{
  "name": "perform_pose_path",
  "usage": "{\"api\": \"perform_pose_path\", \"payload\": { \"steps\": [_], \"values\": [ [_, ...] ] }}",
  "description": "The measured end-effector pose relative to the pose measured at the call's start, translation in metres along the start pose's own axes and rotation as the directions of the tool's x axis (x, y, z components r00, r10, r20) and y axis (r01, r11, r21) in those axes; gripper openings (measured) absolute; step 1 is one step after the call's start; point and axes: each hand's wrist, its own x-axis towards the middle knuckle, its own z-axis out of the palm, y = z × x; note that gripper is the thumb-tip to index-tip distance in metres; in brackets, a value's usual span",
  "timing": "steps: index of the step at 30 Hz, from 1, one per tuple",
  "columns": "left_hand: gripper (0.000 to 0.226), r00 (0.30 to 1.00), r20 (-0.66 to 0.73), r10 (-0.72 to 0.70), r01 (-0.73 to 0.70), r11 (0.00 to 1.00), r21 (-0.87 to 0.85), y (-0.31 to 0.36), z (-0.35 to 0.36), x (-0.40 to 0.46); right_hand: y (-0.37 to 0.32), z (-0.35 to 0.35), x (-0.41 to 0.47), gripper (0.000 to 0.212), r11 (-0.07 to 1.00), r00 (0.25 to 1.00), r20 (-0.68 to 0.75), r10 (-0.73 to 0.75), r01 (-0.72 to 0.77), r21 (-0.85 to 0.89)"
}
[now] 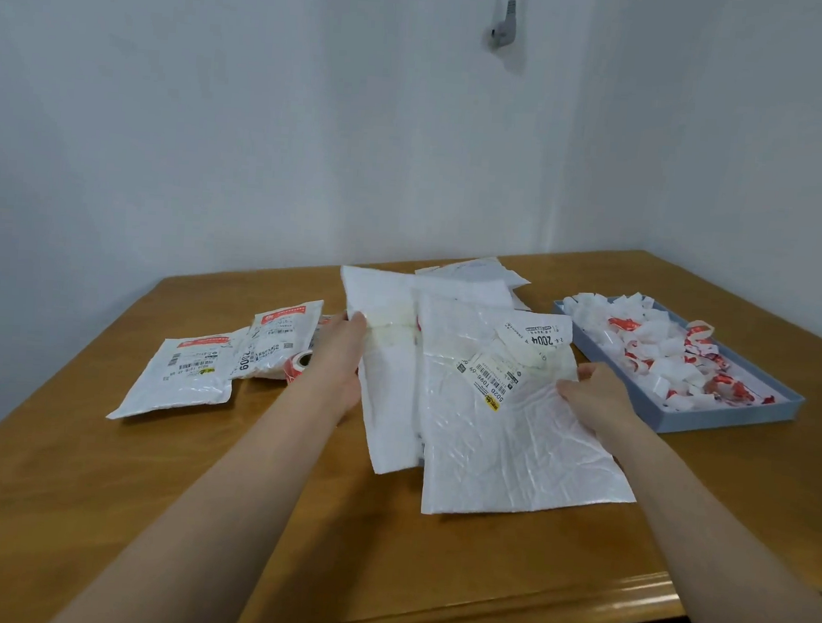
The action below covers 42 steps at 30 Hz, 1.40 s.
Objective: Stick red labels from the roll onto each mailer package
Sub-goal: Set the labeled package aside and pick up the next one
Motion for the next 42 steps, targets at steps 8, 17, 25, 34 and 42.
{"api": "perform_pose_path", "payload": {
  "steps": [8,17,25,34,42],
  "values": [
    [0.032,0.863,-0.235,0.448,-0.452,0.891,0.040,0.040,-0.008,0.006,0.002,0.015,0.011,0.027,0.996,0.998,-0.042,-0.055,0.052,-0.075],
    [0.029,0.705,-0.375,0.602,-0.645,0.764,0.014,0.060,-0.018,0.020,-0.005,0.029,0.014,0.031,0.970,0.996,0.025,-0.091,0.094,-0.222],
    [0.019,0.867,-0.329,0.375,-0.439,0.887,-0.145,0.057,-0.026,0.046,-0.037,0.049,0.021,0.031,0.963,0.962,0.037,-0.269,0.268,0.035],
    [0.026,0.979,-0.174,0.102,-0.132,0.976,-0.172,0.053,-0.042,0.077,-0.079,0.078,0.031,0.037,0.782,0.952,0.153,-0.266,0.121,0.612],
    [0.019,0.996,0.090,0.003,0.018,0.970,-0.242,0.066,-0.046,0.109,-0.110,0.111,0.060,0.026,0.783,0.979,-0.015,-0.202,0.170,0.598]
  ]
}}
